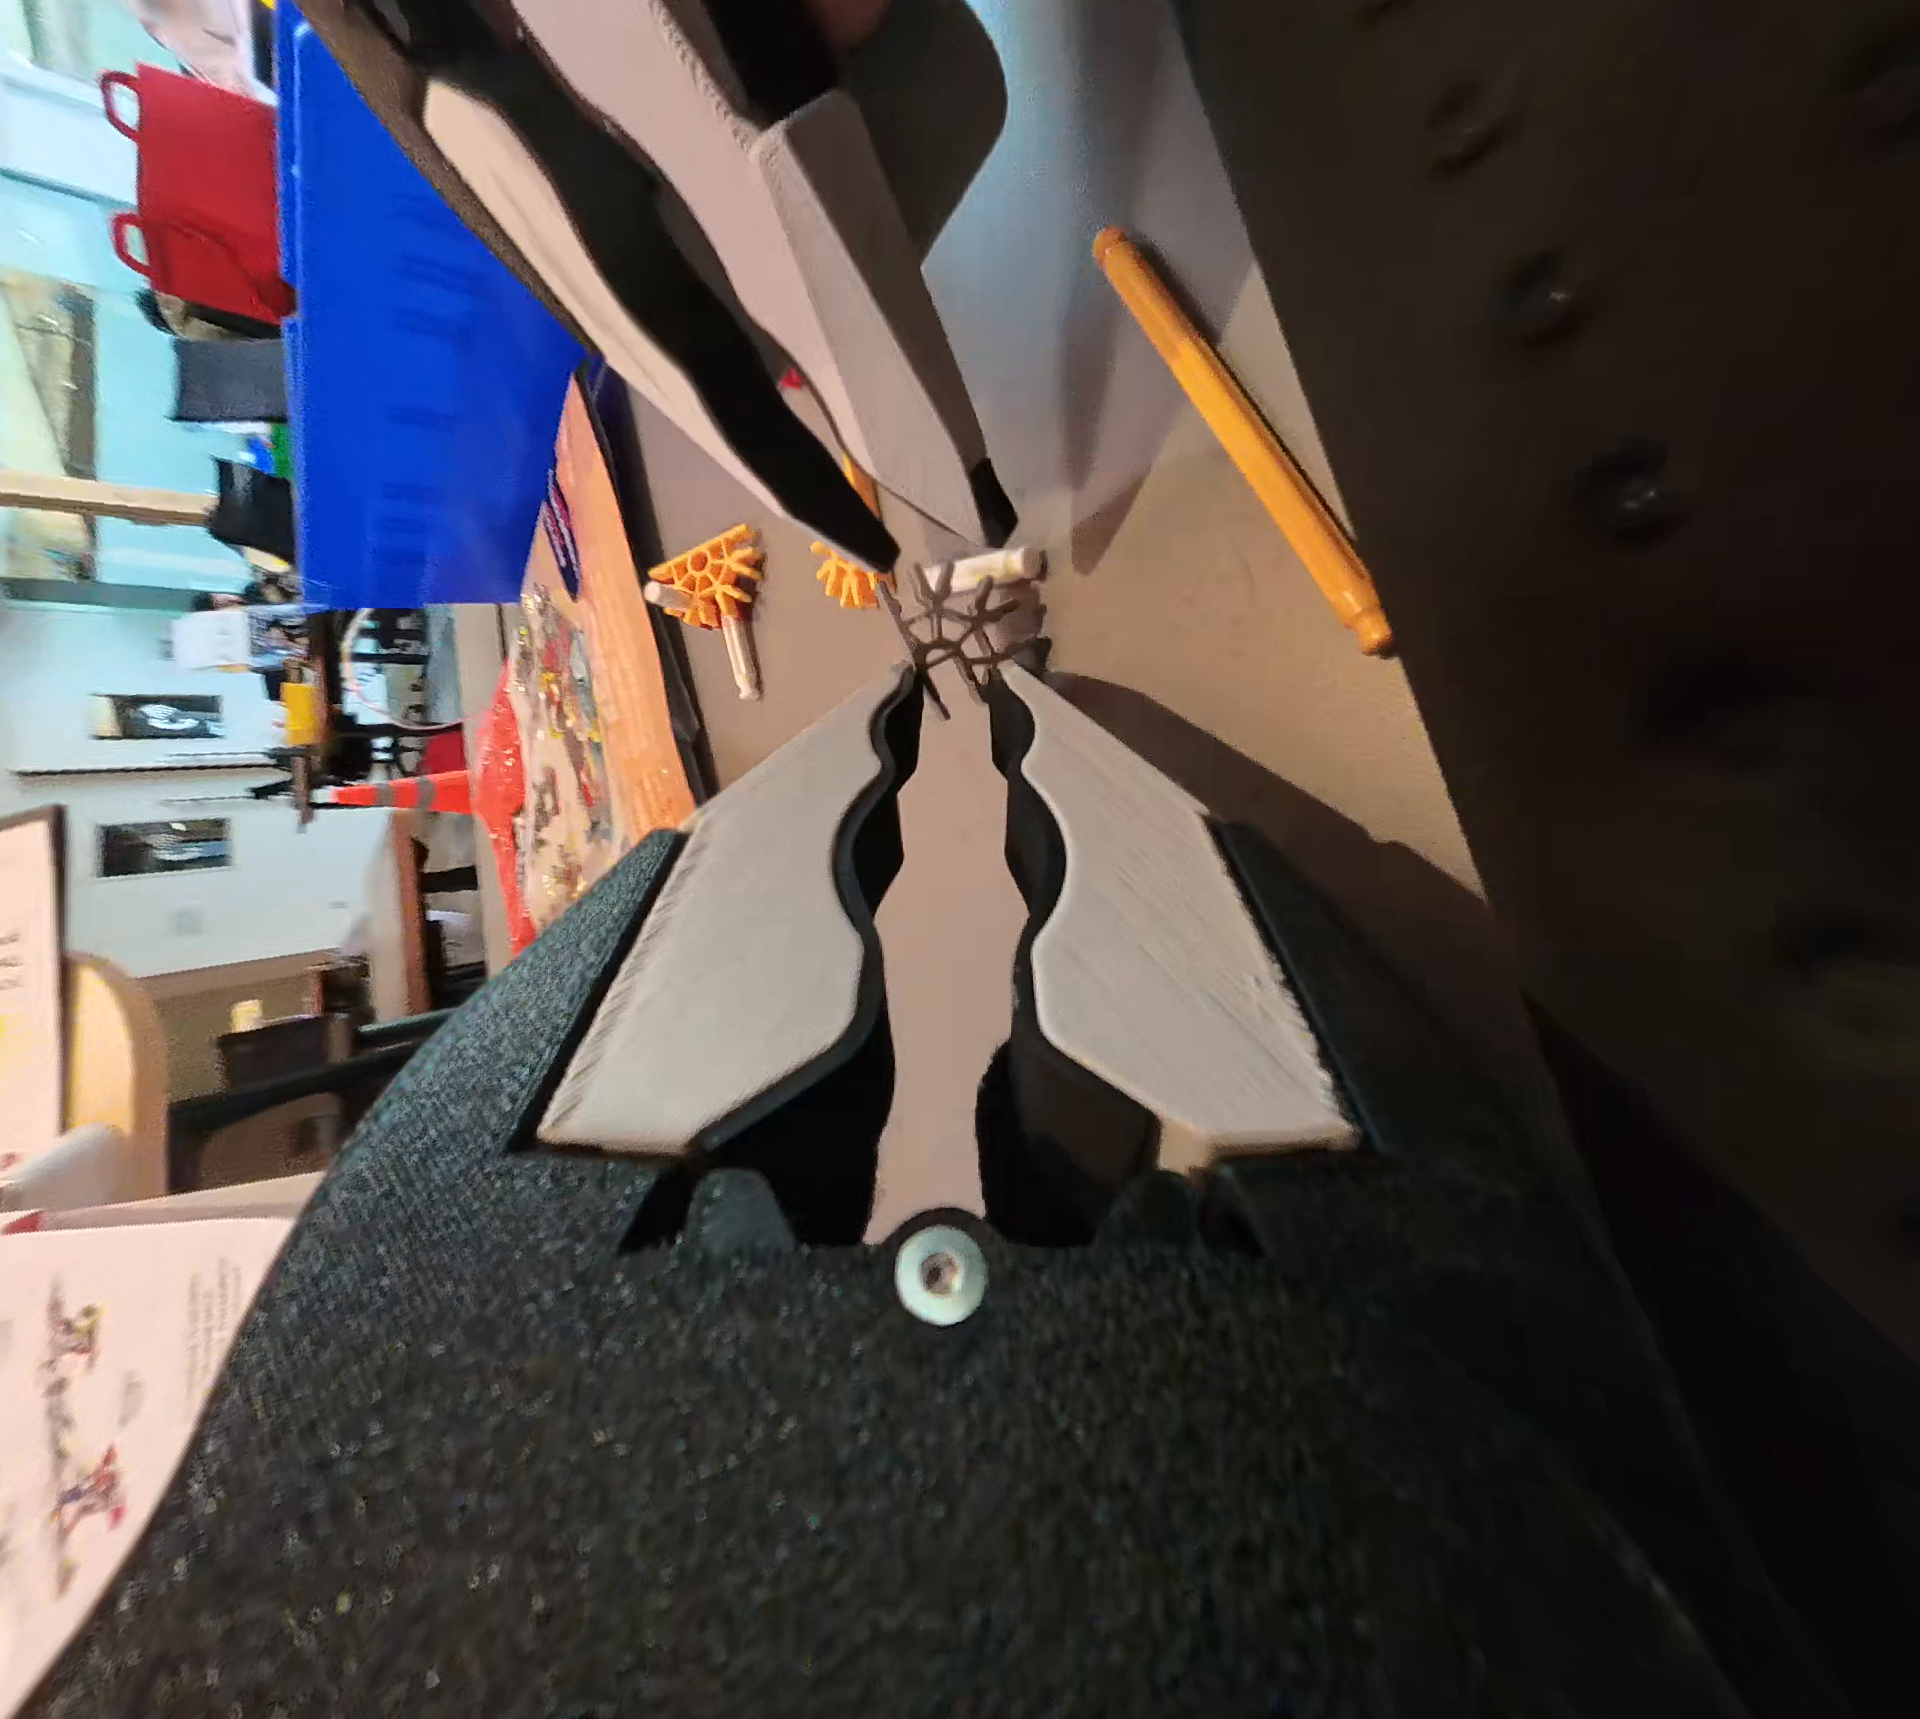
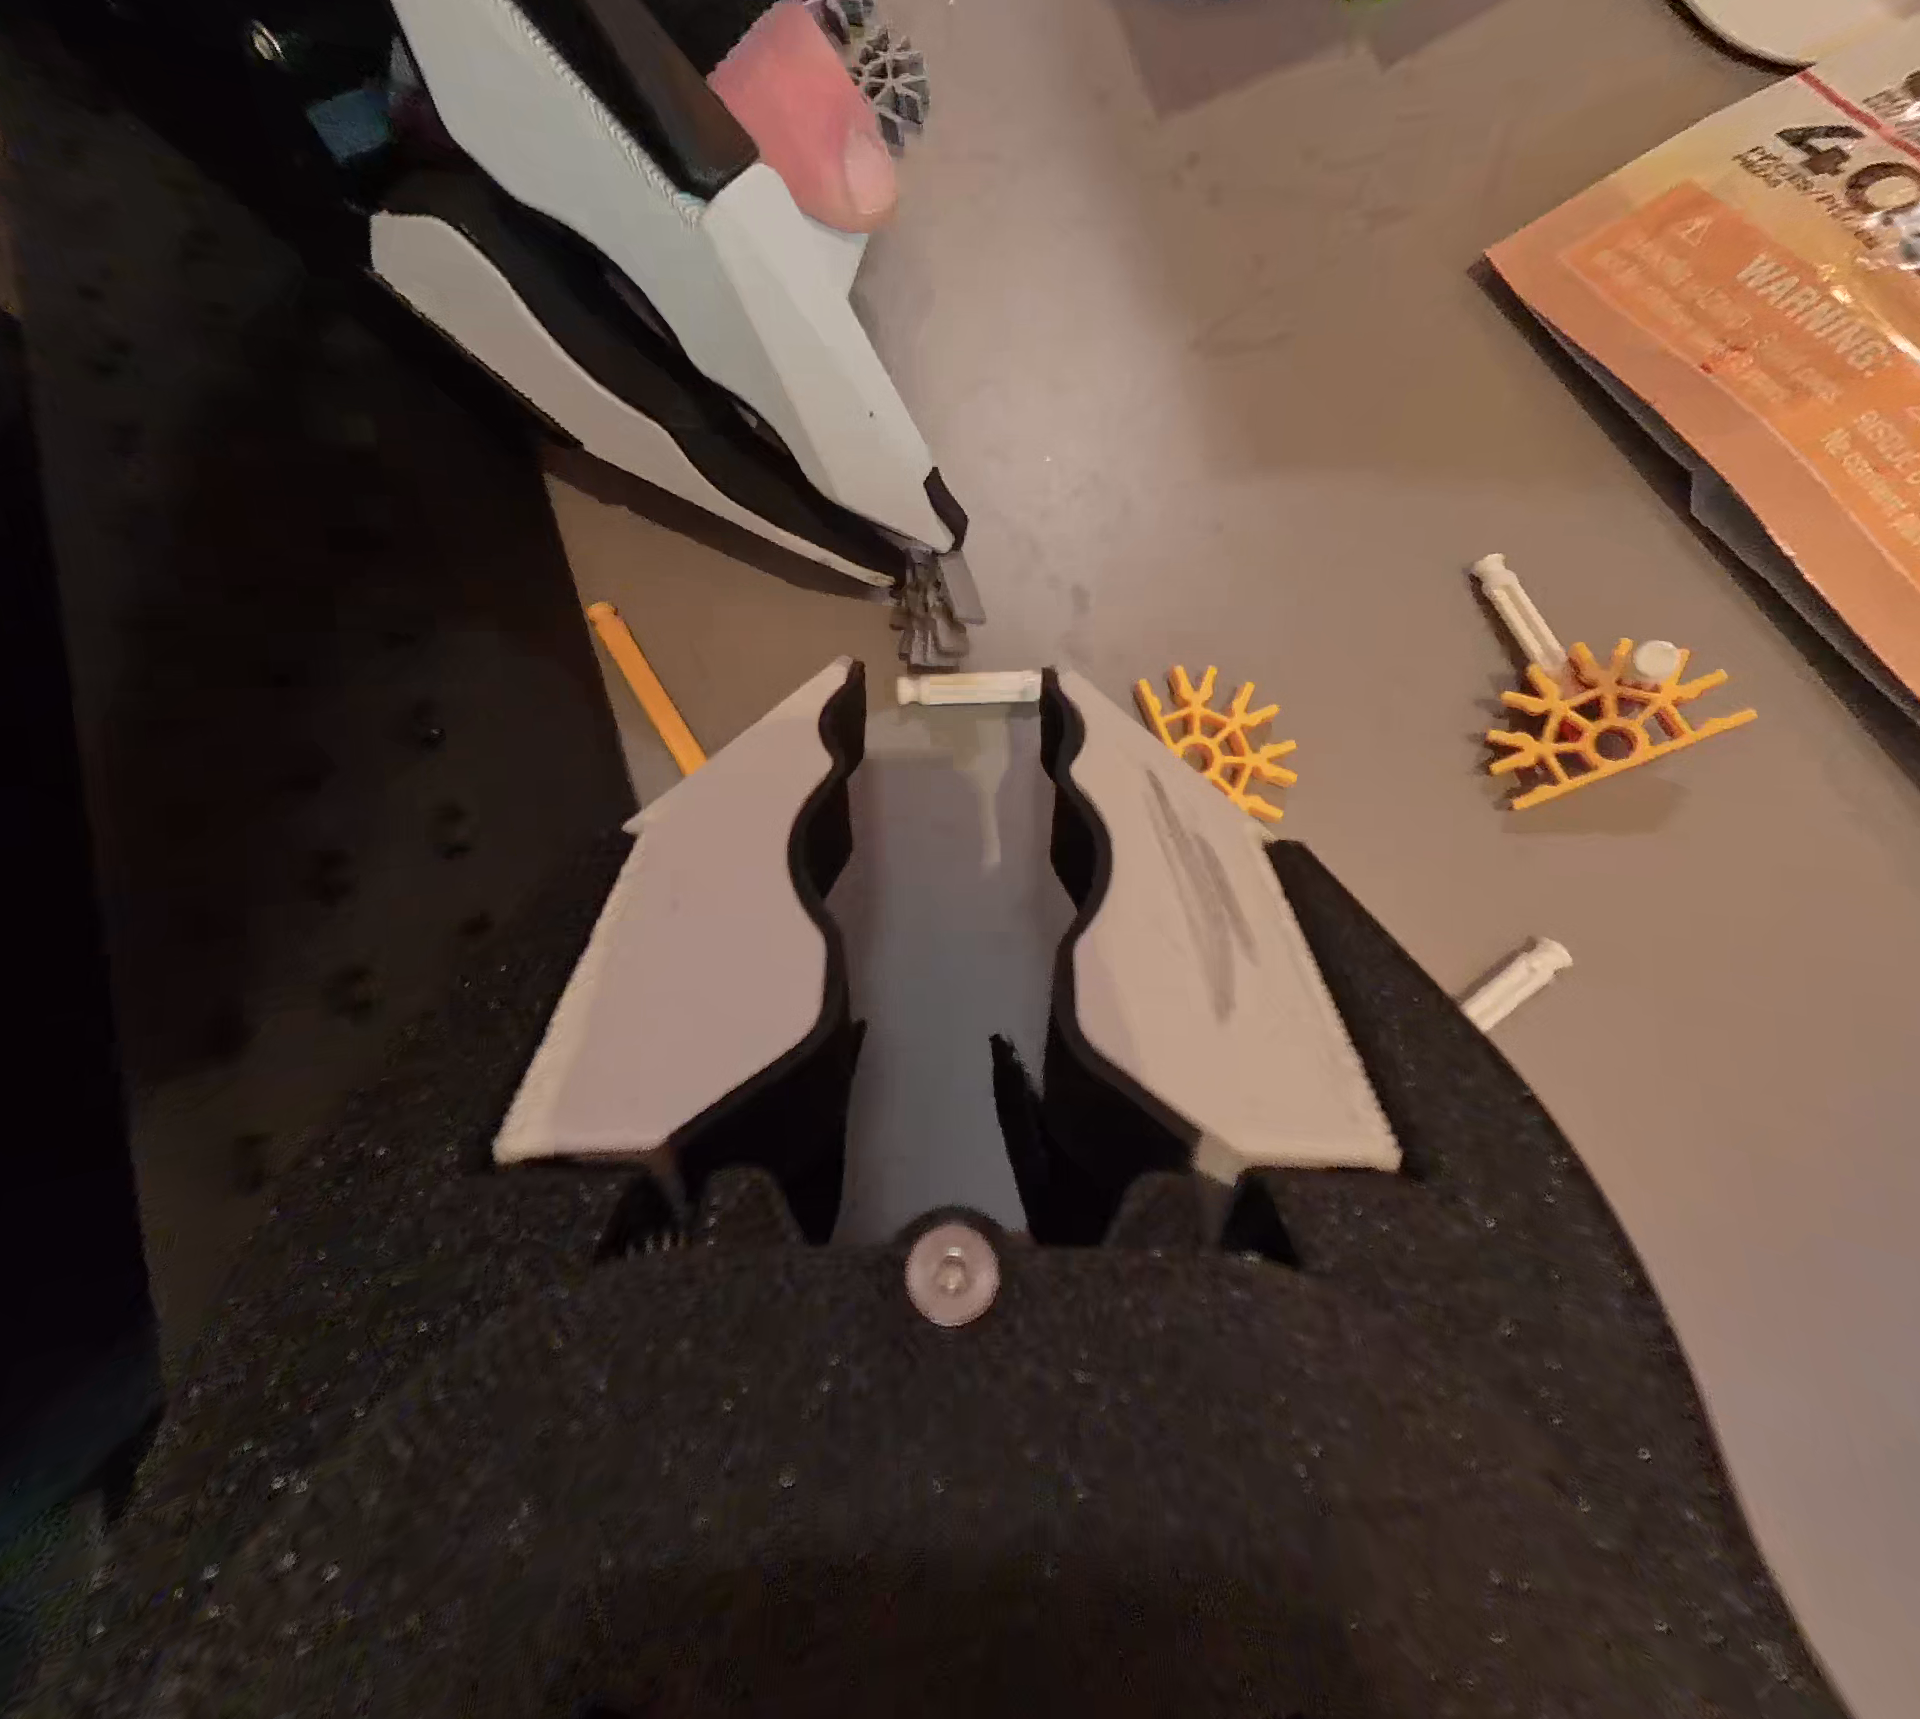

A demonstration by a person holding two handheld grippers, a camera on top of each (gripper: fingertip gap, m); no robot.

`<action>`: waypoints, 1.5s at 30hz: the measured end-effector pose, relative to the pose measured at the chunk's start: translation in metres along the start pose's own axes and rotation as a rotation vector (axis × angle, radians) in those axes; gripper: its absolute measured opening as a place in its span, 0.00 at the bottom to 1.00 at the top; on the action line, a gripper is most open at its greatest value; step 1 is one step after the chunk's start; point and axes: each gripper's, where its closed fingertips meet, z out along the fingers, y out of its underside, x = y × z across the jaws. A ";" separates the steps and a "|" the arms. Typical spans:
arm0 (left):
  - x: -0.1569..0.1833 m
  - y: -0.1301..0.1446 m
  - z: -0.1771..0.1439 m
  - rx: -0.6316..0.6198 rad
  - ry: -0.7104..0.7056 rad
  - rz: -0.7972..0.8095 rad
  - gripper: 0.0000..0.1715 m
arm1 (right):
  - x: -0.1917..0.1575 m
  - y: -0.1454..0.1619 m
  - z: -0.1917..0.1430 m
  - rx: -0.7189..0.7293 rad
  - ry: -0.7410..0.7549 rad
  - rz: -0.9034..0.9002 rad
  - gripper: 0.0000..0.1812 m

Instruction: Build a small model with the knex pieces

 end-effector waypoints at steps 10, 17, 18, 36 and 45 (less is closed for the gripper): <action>-0.012 0.000 -0.003 0.031 -0.095 0.025 0.04 | 0.000 -0.012 0.009 0.043 -0.011 0.054 0.03; -0.032 -0.001 -0.019 0.060 -0.263 0.042 0.28 | 0.009 -0.035 -0.008 0.266 -0.237 0.459 0.02; -0.033 -0.003 -0.019 0.056 -0.287 0.068 0.29 | 0.010 -0.038 -0.010 0.293 -0.266 0.503 0.02; -0.038 0.005 -0.019 0.093 -0.033 -0.274 0.00 | 0.012 -0.036 -0.014 0.238 -0.095 0.276 0.15; -0.011 0.011 -0.022 0.054 0.181 -0.410 0.04 | -0.010 -0.003 -0.028 -0.022 -0.017 -0.007 0.15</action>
